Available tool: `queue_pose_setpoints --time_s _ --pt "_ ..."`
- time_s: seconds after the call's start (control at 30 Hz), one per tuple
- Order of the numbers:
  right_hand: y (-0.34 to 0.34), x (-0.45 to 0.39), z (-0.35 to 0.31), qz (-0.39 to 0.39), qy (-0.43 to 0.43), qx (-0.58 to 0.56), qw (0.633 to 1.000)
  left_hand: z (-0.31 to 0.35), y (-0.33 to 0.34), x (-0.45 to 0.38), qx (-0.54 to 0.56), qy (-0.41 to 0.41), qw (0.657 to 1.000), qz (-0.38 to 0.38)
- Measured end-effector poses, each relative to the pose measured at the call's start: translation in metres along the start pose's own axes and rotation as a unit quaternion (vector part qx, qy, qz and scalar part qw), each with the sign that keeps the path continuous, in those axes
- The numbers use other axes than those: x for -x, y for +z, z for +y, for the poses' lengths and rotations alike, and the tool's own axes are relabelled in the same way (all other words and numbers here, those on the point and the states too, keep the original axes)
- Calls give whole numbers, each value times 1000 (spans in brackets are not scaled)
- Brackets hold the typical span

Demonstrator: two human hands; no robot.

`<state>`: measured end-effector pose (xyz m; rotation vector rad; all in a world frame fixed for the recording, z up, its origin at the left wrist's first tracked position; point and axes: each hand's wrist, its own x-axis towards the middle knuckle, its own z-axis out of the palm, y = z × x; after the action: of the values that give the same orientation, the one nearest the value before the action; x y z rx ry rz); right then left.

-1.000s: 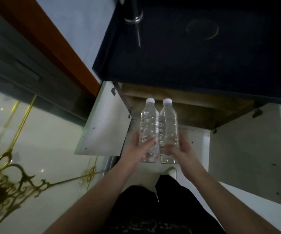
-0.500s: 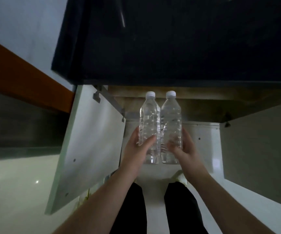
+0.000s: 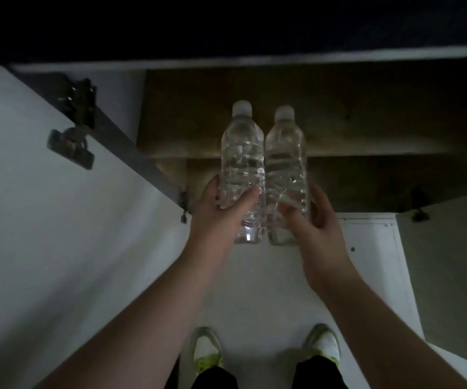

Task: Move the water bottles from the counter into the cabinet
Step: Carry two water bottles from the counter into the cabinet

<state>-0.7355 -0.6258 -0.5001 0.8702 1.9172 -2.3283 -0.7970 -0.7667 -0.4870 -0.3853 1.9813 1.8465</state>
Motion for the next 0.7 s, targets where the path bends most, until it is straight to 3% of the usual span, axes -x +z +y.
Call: queue_pose_setpoints --time_s 0.2,0.53,0.63,0.7 --pt "14 -48 12 14 -40 7 999 -13 2 -43 17 57 998 37" --pt "29 -99 5 25 -61 -36 997 -8 9 -92 21 35 998 43" --pt "29 -104 1 15 -66 -29 997 -9 7 -91 -3 43 999 16" --pt "27 -106 2 12 -57 -36 998 -11 2 -86 -30 47 998 -43"
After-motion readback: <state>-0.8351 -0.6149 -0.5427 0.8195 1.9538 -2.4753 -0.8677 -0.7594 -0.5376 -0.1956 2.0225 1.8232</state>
